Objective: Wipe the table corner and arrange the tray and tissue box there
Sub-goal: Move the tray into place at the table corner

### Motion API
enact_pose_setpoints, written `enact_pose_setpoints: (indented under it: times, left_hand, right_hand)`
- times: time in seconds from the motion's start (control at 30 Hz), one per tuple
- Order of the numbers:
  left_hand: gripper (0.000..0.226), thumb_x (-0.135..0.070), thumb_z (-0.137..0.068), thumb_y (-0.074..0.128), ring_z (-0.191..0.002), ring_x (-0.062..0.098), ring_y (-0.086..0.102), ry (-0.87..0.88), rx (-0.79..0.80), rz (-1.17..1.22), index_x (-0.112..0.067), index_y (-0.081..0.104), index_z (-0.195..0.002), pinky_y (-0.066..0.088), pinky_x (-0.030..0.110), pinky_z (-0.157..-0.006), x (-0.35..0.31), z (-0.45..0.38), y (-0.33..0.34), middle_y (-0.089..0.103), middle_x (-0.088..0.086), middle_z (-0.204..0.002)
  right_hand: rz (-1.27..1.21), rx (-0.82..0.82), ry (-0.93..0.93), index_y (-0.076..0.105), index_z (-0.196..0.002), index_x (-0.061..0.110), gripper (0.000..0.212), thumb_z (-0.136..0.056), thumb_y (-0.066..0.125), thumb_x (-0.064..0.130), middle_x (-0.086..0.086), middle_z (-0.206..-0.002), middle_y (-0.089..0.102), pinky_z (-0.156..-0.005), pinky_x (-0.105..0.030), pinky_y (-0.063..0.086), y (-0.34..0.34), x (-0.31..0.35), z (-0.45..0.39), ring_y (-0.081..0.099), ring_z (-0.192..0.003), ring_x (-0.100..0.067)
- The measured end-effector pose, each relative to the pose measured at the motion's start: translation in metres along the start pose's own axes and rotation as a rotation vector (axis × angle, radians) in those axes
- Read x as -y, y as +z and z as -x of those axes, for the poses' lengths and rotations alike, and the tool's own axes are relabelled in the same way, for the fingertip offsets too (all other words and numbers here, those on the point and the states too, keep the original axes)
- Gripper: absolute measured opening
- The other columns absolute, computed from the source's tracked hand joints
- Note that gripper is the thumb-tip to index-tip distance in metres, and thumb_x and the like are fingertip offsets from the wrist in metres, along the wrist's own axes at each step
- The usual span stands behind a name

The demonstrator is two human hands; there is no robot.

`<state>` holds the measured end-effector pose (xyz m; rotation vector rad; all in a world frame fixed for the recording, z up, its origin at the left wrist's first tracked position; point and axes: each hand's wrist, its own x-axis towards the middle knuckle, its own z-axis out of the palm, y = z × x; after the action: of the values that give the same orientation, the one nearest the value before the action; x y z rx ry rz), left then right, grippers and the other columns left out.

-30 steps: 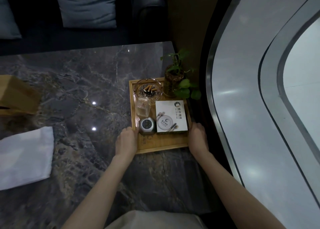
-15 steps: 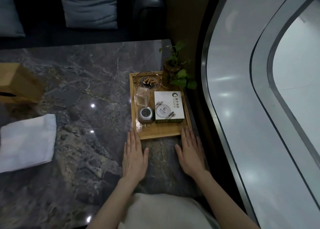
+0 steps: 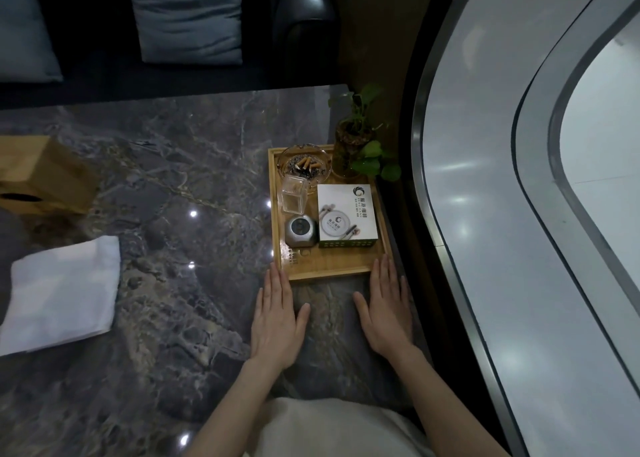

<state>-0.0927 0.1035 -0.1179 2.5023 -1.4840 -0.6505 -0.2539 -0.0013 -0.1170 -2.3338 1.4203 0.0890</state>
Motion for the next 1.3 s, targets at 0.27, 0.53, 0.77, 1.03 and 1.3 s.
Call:
enact_pose_setpoints:
  times: [0.27,0.53,0.77,1.03,1.3]
  left_hand:
    - [0.08,-0.066,-0.075,-0.017,-0.137,0.015,-0.023,0.011,0.001,0.035,-0.013,-0.031,-0.133,-0.01,0.031,-0.113,-0.007,-0.012,-0.003,-0.031,0.006,-0.146]
    - [0.073,-0.055,-0.082,0.0,-0.138,0.013,-0.021,0.018,-0.01,0.061,-0.014,-0.029,-0.135,-0.011,0.031,-0.112,-0.012,-0.024,-0.005,-0.031,0.004,-0.146]
    - [0.072,-0.056,-0.082,-0.001,-0.139,0.012,-0.02,0.036,-0.001,0.065,-0.015,-0.029,-0.134,-0.011,0.032,-0.113,-0.011,-0.035,-0.009,-0.031,0.003,-0.146]
    - [0.073,-0.057,-0.08,-0.003,-0.138,0.012,-0.021,0.042,-0.002,0.068,-0.015,-0.033,-0.132,-0.01,0.032,-0.114,-0.011,-0.04,-0.012,-0.034,0.004,-0.146]
    - [0.068,-0.046,-0.094,0.022,-0.142,0.012,-0.009,0.055,-0.041,0.193,-0.017,-0.019,-0.139,-0.002,0.031,-0.116,-0.012,-0.041,-0.018,-0.026,-0.003,-0.147]
  right_hand:
    - [0.022,0.025,-0.004,-0.026,-0.136,0.017,0.07,-0.081,-0.005,0.055,0.002,-0.146,-0.03,-0.113,-0.03,-0.017,-0.009,-0.007,-0.016,-0.026,-0.137,-0.009]
    - [0.023,0.026,-0.012,-0.023,-0.138,0.016,0.072,-0.081,-0.004,0.056,0.002,-0.147,-0.028,-0.114,-0.032,-0.013,-0.016,-0.009,-0.03,-0.023,-0.139,-0.011]
    - [0.023,0.035,-0.013,-0.026,-0.136,0.018,0.071,-0.079,-0.006,0.056,0.002,-0.146,-0.03,-0.114,-0.032,-0.014,-0.021,-0.009,-0.04,-0.025,-0.138,-0.011]
    - [0.001,0.032,-0.014,-0.024,-0.135,0.016,0.072,-0.078,-0.006,0.055,0.002,-0.145,-0.029,-0.114,-0.032,-0.015,-0.023,-0.006,-0.046,-0.024,-0.138,-0.011]
    - [-0.026,-0.057,-0.038,-0.005,-0.146,0.011,0.066,-0.095,0.025,0.041,-0.001,-0.156,-0.008,-0.115,-0.033,-0.01,-0.024,-0.004,-0.047,-0.008,-0.144,-0.015]
